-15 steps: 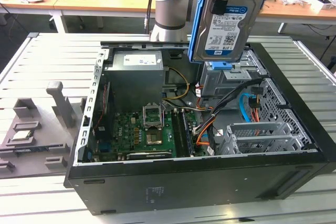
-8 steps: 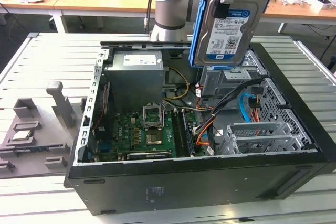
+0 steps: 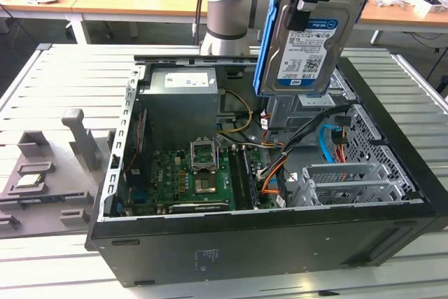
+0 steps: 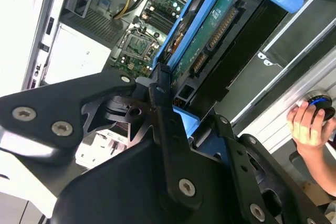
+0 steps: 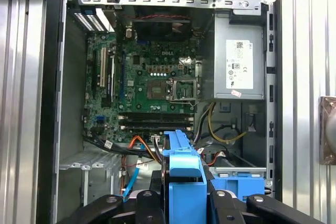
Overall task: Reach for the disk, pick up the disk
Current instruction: 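Pick up the disk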
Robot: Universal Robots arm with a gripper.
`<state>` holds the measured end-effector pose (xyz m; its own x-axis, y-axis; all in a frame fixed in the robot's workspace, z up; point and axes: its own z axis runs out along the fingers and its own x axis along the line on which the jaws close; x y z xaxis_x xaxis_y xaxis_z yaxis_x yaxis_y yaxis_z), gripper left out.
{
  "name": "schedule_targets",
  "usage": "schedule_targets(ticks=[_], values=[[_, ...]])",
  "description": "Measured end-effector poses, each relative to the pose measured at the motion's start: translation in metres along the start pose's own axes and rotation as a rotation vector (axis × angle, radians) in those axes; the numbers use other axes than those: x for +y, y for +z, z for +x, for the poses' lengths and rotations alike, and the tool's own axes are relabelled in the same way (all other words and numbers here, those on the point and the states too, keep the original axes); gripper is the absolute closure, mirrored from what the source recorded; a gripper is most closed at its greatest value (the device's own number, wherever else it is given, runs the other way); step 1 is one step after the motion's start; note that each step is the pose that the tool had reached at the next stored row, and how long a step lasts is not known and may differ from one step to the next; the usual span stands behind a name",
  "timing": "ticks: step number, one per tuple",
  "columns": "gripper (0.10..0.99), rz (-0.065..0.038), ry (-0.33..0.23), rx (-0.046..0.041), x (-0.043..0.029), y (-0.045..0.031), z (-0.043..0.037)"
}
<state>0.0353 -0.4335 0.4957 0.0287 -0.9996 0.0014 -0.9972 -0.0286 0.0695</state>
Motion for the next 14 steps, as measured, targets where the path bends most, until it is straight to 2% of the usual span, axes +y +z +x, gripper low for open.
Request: schedule_targets(ticks=[5,10,14], values=[[0.722,0.0,0.0,0.0,0.0003,0.0002,0.0088],[0.722,0.0,0.0,-0.0001,0.0006,0.0005,0.0218],[0.722,0.0,0.0,-0.0001,0.0008,0.0006,0.028]])
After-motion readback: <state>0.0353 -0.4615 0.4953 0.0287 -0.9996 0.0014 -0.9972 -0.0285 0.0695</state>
